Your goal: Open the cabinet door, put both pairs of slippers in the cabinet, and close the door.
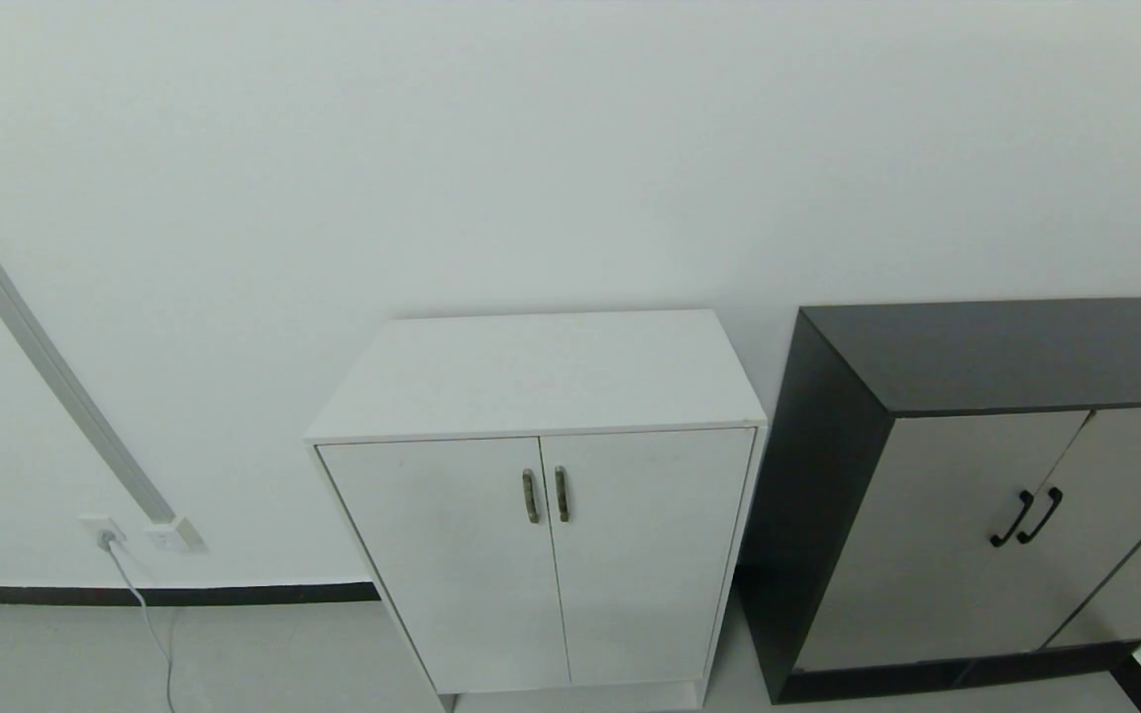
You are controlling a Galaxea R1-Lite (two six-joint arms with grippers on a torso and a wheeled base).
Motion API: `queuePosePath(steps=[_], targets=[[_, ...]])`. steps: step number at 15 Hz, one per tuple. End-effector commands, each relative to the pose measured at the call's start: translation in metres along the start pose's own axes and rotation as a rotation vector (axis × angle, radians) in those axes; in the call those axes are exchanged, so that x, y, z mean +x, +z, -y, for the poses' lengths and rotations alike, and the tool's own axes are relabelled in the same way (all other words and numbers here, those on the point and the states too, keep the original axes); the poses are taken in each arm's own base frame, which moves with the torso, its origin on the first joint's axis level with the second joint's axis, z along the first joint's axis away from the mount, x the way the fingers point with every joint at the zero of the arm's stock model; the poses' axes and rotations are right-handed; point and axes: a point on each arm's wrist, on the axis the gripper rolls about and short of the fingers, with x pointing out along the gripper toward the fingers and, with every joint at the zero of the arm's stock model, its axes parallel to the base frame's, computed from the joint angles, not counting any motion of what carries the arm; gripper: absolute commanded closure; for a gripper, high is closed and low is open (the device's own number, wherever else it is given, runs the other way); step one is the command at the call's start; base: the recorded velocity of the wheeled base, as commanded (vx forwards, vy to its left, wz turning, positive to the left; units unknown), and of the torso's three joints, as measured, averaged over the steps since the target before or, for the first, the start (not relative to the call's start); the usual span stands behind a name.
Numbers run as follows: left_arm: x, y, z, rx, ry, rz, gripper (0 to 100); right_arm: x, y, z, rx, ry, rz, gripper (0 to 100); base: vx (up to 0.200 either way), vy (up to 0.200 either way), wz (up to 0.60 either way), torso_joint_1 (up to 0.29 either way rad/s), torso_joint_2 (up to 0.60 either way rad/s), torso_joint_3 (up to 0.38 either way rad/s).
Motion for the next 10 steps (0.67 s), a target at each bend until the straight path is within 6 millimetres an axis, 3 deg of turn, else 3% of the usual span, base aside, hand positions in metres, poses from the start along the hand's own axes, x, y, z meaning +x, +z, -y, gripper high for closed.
queuePosePath(steps=[1, 10], targets=[[0.0000, 0.0000, 0.0000, 0.000, 0.001, 0.000, 100, -0.0022, -0.0006, -0.0002, 0.017, -0.008, 0.030, 100, 0.000, 0.000, 0.00, 0.000, 0.00, 0.000], [0.0000, 0.0000, 0.0000, 0.000, 0.004, 0.000, 100, -0.0023, 0.0002, 0.0014, 0.073, -0.077, 0.039, 100, 0.000, 0.000, 0.00, 0.000, 0.00, 0.000]])
